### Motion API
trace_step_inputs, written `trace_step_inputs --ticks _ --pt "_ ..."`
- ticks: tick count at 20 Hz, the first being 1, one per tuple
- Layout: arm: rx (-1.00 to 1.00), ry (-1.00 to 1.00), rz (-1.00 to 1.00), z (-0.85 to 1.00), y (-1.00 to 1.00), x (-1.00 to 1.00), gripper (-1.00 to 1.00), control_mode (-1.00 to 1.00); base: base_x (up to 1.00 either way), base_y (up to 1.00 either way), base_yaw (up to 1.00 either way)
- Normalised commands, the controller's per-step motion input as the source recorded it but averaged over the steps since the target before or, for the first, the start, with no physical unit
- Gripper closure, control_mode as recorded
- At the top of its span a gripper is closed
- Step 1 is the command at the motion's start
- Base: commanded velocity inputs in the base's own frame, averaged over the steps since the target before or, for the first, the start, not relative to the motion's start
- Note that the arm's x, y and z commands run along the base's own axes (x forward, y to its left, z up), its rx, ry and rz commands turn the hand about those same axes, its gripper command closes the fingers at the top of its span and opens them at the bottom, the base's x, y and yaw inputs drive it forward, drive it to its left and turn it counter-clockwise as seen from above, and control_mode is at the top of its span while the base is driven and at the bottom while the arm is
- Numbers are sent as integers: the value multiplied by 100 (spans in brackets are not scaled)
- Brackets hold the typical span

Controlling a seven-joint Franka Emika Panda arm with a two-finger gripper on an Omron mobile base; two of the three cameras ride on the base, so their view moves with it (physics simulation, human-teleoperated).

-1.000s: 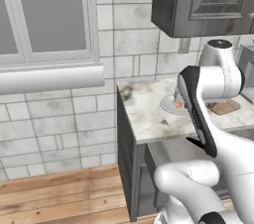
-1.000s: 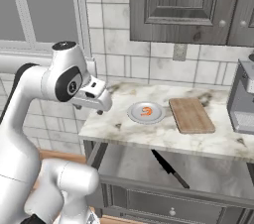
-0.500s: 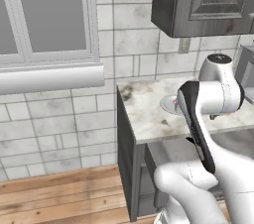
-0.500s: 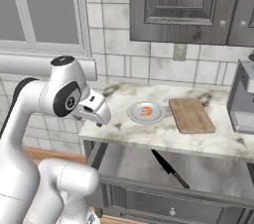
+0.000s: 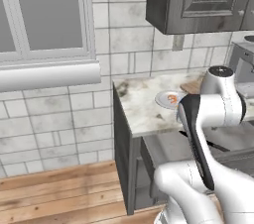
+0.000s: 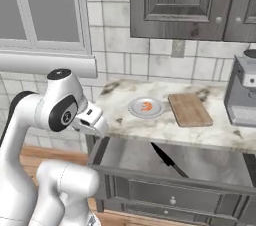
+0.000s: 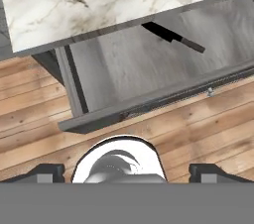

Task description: Pick up the knife from the drawer and place it on the cutting board. Then place the meat from the plate to the cutting board.

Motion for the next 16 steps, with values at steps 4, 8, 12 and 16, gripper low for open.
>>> trace_step_inputs --ticks 4,8,12,16 --pt "0 0 0 0 0 0 -100 100 -79 49 -30" --pt "0 0 0 0 0 0 -100 100 -52 56 -43" --pt "0 0 0 0 0 0 -100 100 -14 54 -44" --pt "0 0 0 0 0 0 -100 100 1 41 -42"
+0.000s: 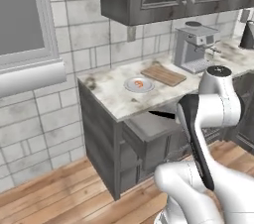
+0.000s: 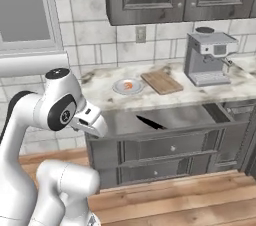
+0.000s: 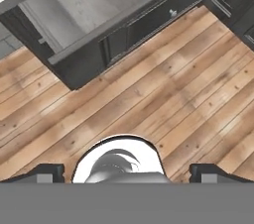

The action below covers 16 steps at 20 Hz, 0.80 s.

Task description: Pick up the knife from the drawer and place it on the cutting board. Then place the meat from the plate to the cutting board.

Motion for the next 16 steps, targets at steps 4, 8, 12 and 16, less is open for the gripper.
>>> trace_step_inputs --ticks 4,8,12,16 --pt "0 0 0 0 0 0 -100 100 20 39 -34" --pt "0 0 0 0 0 0 -100 100 24 46 -30" --pt "0 0 0 0 0 0 -100 100 18 84 -27" --pt "0 0 0 0 0 0 -100 100 37 90 -20"
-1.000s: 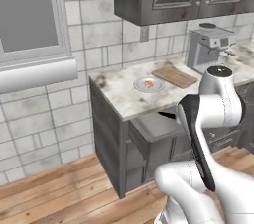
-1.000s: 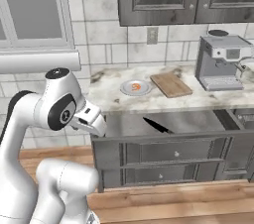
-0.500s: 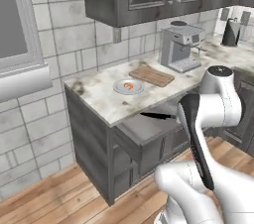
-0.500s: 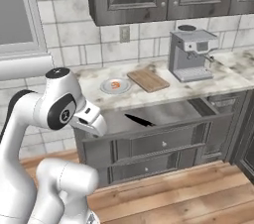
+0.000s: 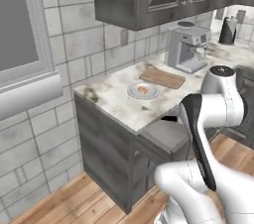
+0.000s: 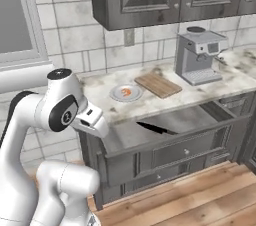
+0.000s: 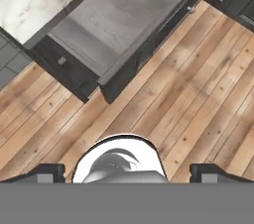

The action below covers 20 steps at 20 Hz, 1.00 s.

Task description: Pick up the knife from the drawer and place it on the cutting board. Then place the meat from the plate to the cutting board.

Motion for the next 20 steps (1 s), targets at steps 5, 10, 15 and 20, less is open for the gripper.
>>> trace_step_inputs --ticks 5,10,15,20 --pt "0 0 0 0 0 0 -100 100 44 54 -10" --pt "0 0 0 0 0 0 -100 100 58 3 -1" --pt "0 0 0 0 0 0 -100 100 29 -8 -6" --pt "0 0 0 0 0 0 -100 100 18 -3 -21"
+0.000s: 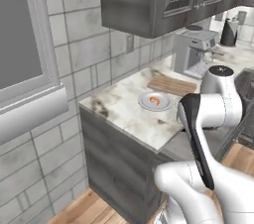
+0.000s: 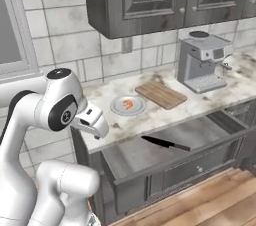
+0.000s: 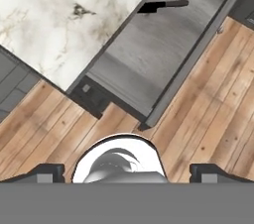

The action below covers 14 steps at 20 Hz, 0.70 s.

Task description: Pick up the knife from the drawer and place it on the cutting board. Then place the meat from the plate to the cutting board.

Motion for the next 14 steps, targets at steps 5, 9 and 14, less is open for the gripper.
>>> trace_step_inputs --ticks 5,9,14 --pt "0 0 0 0 0 0 -100 100 22 0 -44" --pt "0 0 0 0 0 0 -100 100 12 25 -52" --pt "0 0 0 0 0 0 -100 100 -15 55 -46"
